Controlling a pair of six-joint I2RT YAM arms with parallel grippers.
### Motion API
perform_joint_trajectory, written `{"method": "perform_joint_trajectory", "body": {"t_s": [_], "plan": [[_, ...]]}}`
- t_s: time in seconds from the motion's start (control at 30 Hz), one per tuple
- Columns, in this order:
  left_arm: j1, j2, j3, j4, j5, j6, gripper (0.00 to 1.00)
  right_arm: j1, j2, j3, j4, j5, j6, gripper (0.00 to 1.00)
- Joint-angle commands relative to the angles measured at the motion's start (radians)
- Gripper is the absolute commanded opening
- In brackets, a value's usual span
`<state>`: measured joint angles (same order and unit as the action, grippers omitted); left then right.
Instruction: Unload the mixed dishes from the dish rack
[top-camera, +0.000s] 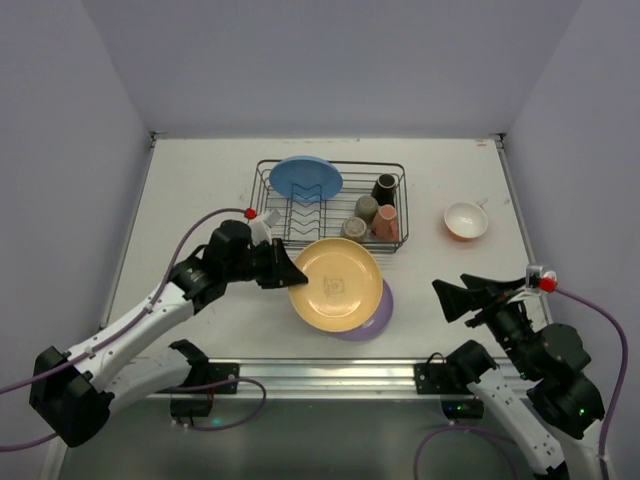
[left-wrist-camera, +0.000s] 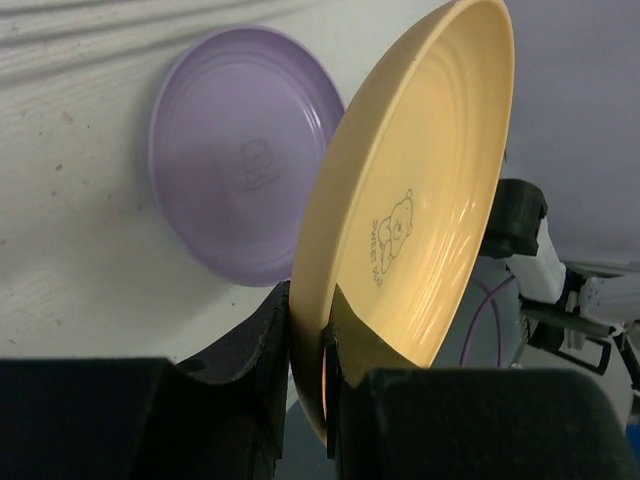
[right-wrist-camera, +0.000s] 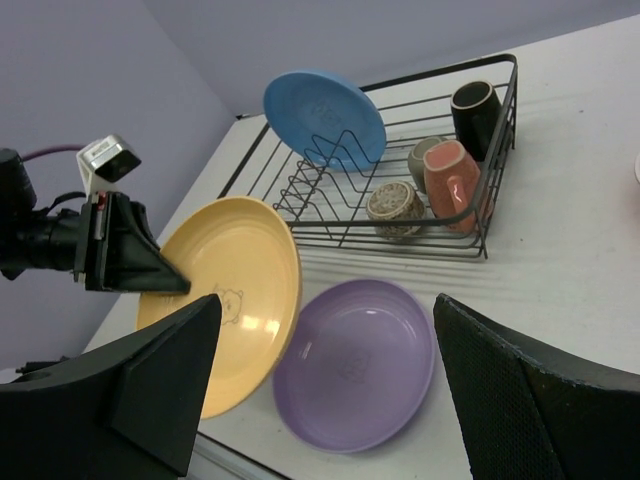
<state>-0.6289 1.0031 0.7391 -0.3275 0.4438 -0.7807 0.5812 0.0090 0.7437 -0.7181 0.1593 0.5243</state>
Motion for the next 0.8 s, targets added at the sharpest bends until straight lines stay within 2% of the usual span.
{"method": "perform_joint_trajectory", "body": {"t_s": [0.0, 0.1, 0.5, 0.63, 0.77], "plan": [[-0.008, -0.043, -0.065, 0.079, -0.065, -0.149, 0.00, -0.004, -0.060, -0.006, 0.014, 0.025, 0.016, 0.89], [-0.015, 0.000, -0.127, 0.137, -0.082, -0.173, 0.00, -0.004, -0.063, -0.007, 0.014, 0.025, 0.014, 0.89], [-0.095, 0.277, -0.044, 0.180, -0.191, -0.117, 0.03, -0.004, -0.076, -0.010, 0.019, 0.009, 0.005, 0.90], [-0.100, 0.324, -0.049, 0.228, -0.188, -0.126, 0.02, -0.004, -0.080, -0.009, 0.019, -0.001, 0.003, 0.90], [-0.110, 0.357, -0.014, 0.232, -0.198, -0.121, 0.08, -0.003, -0.081, -0.010, 0.020, -0.010, -0.001, 0.90]]}}
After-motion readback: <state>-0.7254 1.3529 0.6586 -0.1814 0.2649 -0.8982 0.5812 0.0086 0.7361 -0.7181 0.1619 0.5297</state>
